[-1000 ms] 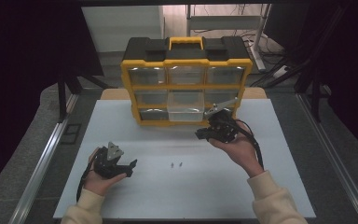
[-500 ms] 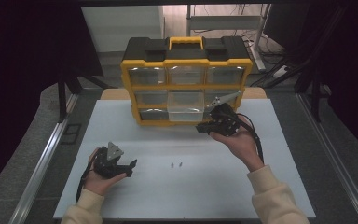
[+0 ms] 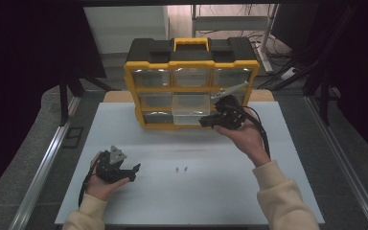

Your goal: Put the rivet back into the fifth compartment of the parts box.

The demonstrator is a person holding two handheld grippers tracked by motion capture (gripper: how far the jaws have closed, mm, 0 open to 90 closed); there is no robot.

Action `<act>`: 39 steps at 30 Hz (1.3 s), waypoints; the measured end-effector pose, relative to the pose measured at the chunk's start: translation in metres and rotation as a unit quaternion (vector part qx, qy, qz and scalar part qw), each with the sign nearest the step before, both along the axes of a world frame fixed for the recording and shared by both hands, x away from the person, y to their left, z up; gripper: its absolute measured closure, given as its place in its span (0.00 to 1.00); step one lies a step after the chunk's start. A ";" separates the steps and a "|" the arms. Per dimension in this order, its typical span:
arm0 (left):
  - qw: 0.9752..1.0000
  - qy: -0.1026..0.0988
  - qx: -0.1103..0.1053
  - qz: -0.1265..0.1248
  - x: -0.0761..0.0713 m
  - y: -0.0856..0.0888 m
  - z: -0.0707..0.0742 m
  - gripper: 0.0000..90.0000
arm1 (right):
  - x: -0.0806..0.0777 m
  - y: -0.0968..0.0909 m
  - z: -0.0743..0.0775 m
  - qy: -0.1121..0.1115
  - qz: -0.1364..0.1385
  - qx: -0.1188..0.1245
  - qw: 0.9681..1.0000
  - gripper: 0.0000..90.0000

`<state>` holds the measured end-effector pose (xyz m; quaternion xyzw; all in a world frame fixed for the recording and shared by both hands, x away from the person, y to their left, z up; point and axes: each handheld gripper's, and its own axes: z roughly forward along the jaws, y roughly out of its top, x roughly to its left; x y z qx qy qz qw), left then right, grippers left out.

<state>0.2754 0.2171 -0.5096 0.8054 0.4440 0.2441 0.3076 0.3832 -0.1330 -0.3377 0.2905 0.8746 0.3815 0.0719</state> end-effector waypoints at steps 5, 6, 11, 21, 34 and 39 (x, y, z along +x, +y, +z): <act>1.000 0.000 -0.001 0.001 0.000 0.000 0.000 0.15 | 0.005 0.002 0.008 -0.003 -0.003 0.000 1.000 0.92; 1.000 0.000 -0.001 0.001 0.000 0.000 0.000 0.15 | 0.006 0.003 0.009 -0.004 -0.003 0.001 1.000 0.92; 1.000 0.001 0.001 0.000 0.000 0.000 0.000 0.15 | 0.011 0.005 0.014 -0.006 -0.007 0.000 1.000 0.92; 1.000 0.002 0.004 0.001 0.001 0.000 -0.001 0.15 | 0.020 0.011 0.020 -0.011 -0.014 -0.002 1.000 0.92; 1.000 0.002 0.006 0.001 0.001 0.001 -0.002 0.15 | 0.043 0.019 0.020 -0.013 -0.050 -0.015 0.999 0.92; 1.000 0.003 0.005 0.000 0.001 0.001 -0.002 0.15 | 0.050 0.020 0.016 -0.014 -0.061 -0.015 0.998 0.92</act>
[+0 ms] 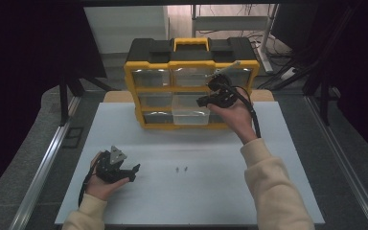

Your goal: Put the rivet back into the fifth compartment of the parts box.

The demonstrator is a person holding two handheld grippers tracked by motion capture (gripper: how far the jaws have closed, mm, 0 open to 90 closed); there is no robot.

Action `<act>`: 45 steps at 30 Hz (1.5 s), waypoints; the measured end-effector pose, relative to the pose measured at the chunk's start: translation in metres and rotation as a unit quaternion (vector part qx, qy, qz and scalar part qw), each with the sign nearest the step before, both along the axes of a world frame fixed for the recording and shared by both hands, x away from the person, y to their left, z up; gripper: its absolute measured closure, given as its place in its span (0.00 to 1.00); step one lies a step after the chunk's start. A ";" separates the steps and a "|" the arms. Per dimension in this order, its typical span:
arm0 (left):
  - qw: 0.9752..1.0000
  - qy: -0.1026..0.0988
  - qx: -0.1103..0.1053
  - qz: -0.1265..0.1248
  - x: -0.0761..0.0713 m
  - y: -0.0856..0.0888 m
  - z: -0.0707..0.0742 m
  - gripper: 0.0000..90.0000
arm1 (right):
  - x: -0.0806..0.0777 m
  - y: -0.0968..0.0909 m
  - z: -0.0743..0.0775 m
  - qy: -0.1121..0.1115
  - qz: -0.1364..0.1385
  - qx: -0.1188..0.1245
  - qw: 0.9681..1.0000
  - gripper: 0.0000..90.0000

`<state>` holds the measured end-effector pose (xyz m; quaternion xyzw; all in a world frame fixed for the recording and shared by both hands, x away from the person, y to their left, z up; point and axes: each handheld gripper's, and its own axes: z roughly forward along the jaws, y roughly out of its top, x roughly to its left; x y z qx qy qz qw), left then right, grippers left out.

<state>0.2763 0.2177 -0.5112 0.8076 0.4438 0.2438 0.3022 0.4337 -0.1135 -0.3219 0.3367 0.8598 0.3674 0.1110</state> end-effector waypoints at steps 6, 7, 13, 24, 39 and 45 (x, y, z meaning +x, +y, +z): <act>1.000 0.002 -0.001 0.000 0.000 0.000 0.000 0.15 | 0.004 0.001 -0.003 -0.001 -0.008 0.003 1.000 0.92; 1.000 0.003 -0.005 -0.001 0.000 0.000 0.000 0.15 | 0.004 0.001 -0.003 0.000 -0.010 0.004 1.000 0.92; 1.000 0.004 -0.007 0.000 0.000 0.001 0.000 0.15 | 0.006 0.002 -0.005 -0.006 -0.009 0.005 1.000 0.91; 1.000 0.005 -0.006 0.000 0.000 0.001 0.000 0.15 | -0.004 -0.004 -0.005 -0.036 -0.023 0.022 0.999 0.37; 1.000 0.005 -0.006 0.002 0.000 0.001 0.000 0.15 | -0.043 -0.027 -0.014 -0.059 -0.015 0.021 0.998 0.19; 1.000 0.006 -0.002 0.000 0.000 -0.001 -0.001 0.15 | -0.059 -0.034 -0.026 -0.066 -0.005 0.019 0.998 0.17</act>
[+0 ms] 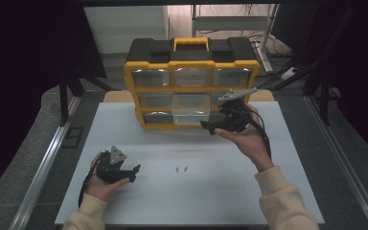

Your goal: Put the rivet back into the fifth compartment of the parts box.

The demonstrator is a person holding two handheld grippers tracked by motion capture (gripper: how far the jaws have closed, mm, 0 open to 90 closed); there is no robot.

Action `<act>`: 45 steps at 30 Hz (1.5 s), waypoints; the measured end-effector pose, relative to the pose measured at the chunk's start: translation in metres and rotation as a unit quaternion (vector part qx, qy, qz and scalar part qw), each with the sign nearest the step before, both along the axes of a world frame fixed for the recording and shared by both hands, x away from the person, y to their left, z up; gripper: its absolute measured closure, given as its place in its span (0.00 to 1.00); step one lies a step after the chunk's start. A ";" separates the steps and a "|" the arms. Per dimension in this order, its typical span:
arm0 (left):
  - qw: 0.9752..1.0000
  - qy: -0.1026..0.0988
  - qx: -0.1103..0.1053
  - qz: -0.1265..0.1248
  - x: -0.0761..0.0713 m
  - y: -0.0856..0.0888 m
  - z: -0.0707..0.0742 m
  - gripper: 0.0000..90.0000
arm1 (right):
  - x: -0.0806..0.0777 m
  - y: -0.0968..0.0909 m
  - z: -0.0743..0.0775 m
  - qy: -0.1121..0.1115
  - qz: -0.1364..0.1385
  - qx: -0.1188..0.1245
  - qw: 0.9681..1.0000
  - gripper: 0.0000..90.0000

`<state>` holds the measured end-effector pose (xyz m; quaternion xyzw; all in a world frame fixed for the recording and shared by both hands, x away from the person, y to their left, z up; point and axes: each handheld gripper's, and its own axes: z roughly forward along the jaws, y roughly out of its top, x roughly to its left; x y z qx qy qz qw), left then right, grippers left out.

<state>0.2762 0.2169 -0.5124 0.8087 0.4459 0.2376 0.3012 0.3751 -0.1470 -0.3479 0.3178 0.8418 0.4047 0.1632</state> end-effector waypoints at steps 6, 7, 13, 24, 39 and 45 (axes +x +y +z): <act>1.000 -0.001 0.000 0.001 -0.001 0.000 0.001 0.15 | -0.013 -0.004 -0.014 0.006 0.001 0.000 1.000 0.17; 1.000 -0.002 -0.001 0.001 -0.001 0.000 0.001 0.15 | -0.015 -0.005 -0.016 0.008 0.003 0.001 1.000 0.17; 1.000 -0.002 -0.001 0.001 -0.001 0.000 0.001 0.15 | -0.024 -0.008 -0.036 0.019 -0.001 -0.007 1.000 0.18; 1.000 -0.004 0.000 0.000 -0.001 0.000 0.002 0.15 | -0.028 -0.009 -0.060 0.035 0.009 -0.005 0.999 0.19; 1.000 -0.006 -0.003 0.001 -0.001 0.000 0.002 0.15 | -0.025 0.003 -0.092 0.061 0.024 -0.028 0.997 0.19; 1.000 -0.007 -0.004 0.002 -0.002 0.001 0.002 0.15 | -0.026 0.013 -0.107 0.072 0.033 -0.050 0.996 0.19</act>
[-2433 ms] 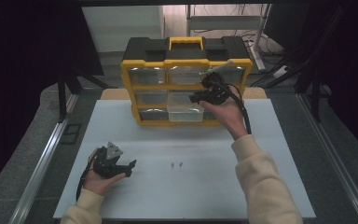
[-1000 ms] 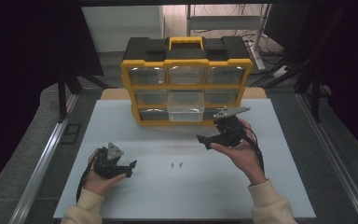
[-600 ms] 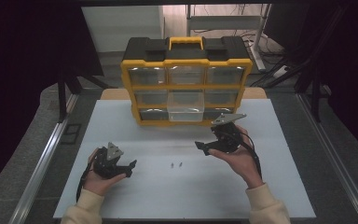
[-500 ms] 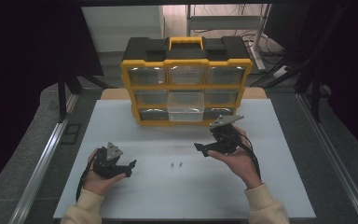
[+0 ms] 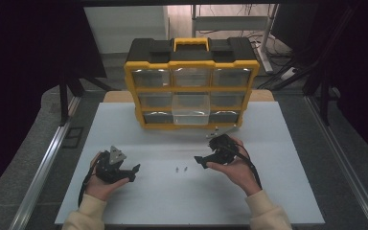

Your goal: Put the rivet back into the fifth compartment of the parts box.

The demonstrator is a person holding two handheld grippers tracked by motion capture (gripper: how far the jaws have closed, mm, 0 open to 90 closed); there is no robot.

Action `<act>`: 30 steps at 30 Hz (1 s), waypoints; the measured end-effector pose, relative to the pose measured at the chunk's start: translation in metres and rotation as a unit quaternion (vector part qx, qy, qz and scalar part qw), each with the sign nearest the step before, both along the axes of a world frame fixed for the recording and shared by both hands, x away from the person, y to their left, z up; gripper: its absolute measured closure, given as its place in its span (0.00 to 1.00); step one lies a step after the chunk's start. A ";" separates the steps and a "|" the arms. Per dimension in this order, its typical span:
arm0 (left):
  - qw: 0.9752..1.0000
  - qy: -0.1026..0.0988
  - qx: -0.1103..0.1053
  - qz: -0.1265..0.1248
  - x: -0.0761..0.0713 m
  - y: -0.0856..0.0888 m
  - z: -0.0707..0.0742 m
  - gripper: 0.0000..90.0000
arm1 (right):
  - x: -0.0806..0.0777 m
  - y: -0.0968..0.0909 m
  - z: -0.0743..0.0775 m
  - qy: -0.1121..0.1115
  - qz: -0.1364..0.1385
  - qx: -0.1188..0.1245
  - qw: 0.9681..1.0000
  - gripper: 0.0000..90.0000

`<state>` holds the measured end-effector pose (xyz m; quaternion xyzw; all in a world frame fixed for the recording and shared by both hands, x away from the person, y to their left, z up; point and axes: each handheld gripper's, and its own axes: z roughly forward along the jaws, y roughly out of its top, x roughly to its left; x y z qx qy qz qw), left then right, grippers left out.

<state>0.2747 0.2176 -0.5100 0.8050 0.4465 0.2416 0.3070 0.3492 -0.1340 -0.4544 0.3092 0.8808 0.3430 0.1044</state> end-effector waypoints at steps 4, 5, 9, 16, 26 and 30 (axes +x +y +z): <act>1.000 0.000 0.001 -0.001 0.000 0.000 0.000 0.15 | -0.001 0.007 -0.007 0.004 0.007 -0.008 1.000 0.19; 1.000 0.000 0.001 0.000 0.000 0.000 0.000 0.15 | -0.001 0.009 -0.008 0.005 0.007 -0.010 1.000 0.19; 1.000 0.001 0.002 -0.001 0.000 0.000 0.000 0.15 | -0.002 0.013 -0.013 0.010 0.011 -0.013 1.000 0.20; 1.000 0.002 0.002 -0.002 0.000 -0.001 -0.001 0.15 | -0.001 0.019 -0.020 0.016 0.016 -0.018 1.000 0.21; 1.000 -0.001 0.002 -0.002 0.000 -0.002 0.000 0.15 | 0.000 0.030 -0.027 0.021 0.027 -0.027 0.999 0.22; 1.000 -0.001 0.002 -0.002 0.000 -0.002 0.000 0.15 | 0.001 0.037 -0.031 0.025 0.035 -0.031 0.999 0.22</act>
